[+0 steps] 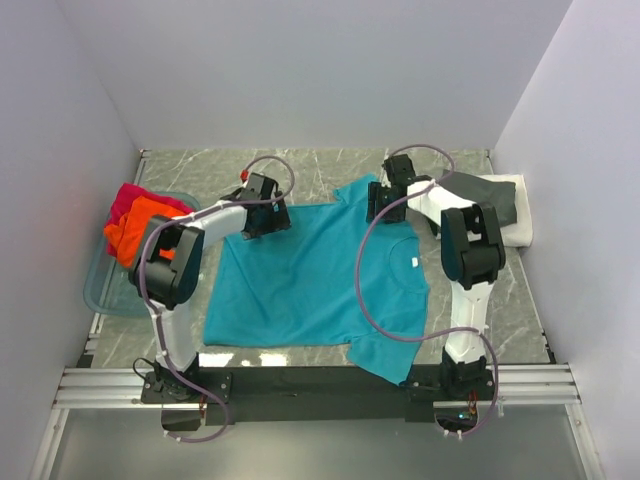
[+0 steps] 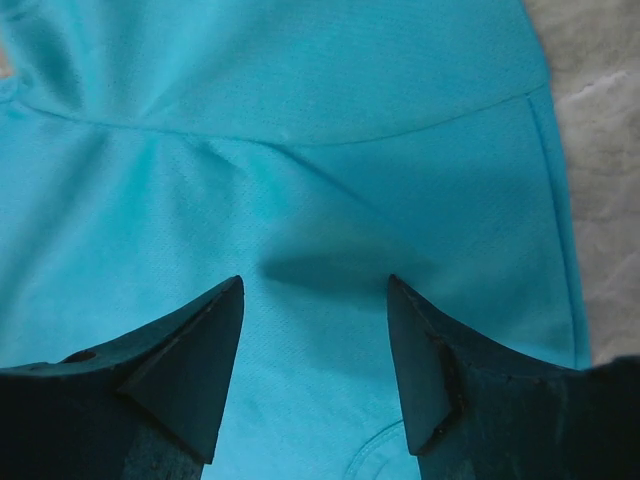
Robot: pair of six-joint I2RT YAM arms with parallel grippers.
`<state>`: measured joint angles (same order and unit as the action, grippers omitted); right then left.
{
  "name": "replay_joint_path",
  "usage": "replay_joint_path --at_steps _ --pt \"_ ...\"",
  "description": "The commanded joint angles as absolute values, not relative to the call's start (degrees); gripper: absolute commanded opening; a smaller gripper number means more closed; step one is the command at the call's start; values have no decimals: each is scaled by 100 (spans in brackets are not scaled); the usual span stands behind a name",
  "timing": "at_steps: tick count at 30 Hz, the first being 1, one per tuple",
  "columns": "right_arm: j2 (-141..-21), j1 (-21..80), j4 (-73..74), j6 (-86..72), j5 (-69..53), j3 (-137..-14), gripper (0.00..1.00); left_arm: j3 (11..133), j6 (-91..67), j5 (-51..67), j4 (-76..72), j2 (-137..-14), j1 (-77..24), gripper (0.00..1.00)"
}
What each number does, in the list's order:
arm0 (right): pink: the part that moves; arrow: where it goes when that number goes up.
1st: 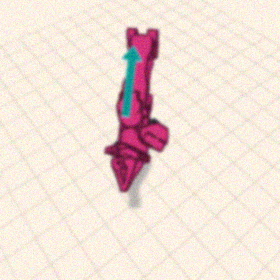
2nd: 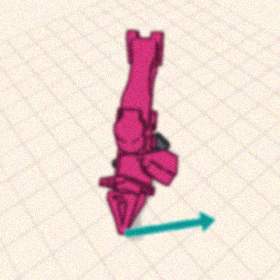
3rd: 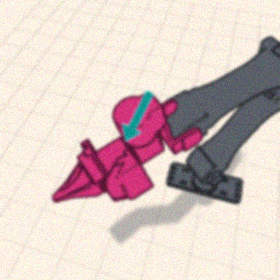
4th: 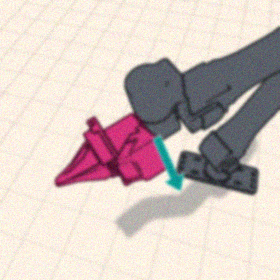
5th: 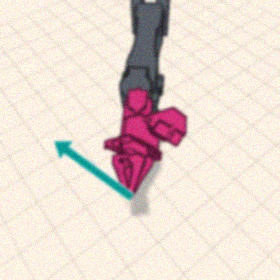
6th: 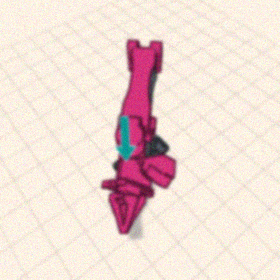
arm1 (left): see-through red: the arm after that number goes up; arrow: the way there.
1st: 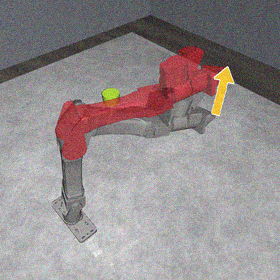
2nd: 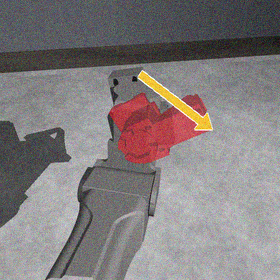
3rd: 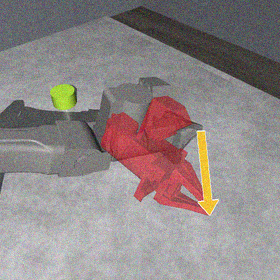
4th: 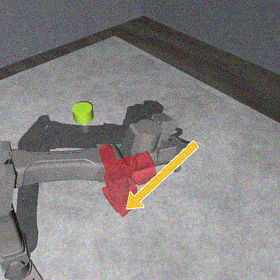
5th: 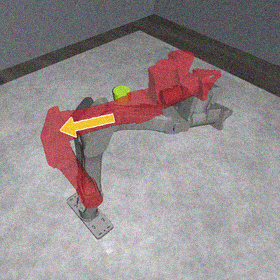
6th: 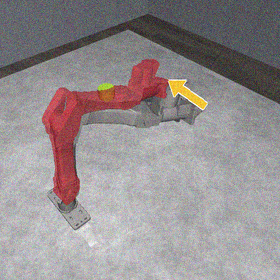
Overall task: Fold and stack the t-shirts
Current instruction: Flatten the tshirt out
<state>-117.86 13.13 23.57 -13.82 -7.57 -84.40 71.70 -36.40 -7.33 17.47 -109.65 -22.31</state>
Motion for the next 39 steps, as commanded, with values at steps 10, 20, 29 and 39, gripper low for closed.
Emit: replay_joint_path --at_steps 10,20,29,39 --pt "-12682 1345 3761 -1292 641 -10203 63 8200 -3481 -440 1933 -11864 -2022 91" --pt "-13517 1354 4421 -1187 1010 -11574 64 9000 -3393 -317 2162 -12304 -1846 91" --pt "-13904 1318 4702 -1151 1204 -12400 67 9536 -3349 -237 2329 -12560 -1775 90" --pt "-13431 1230 4053 -1134 98 -12156 68 8606 -3331 -824 1180 -10957 -1881 90"
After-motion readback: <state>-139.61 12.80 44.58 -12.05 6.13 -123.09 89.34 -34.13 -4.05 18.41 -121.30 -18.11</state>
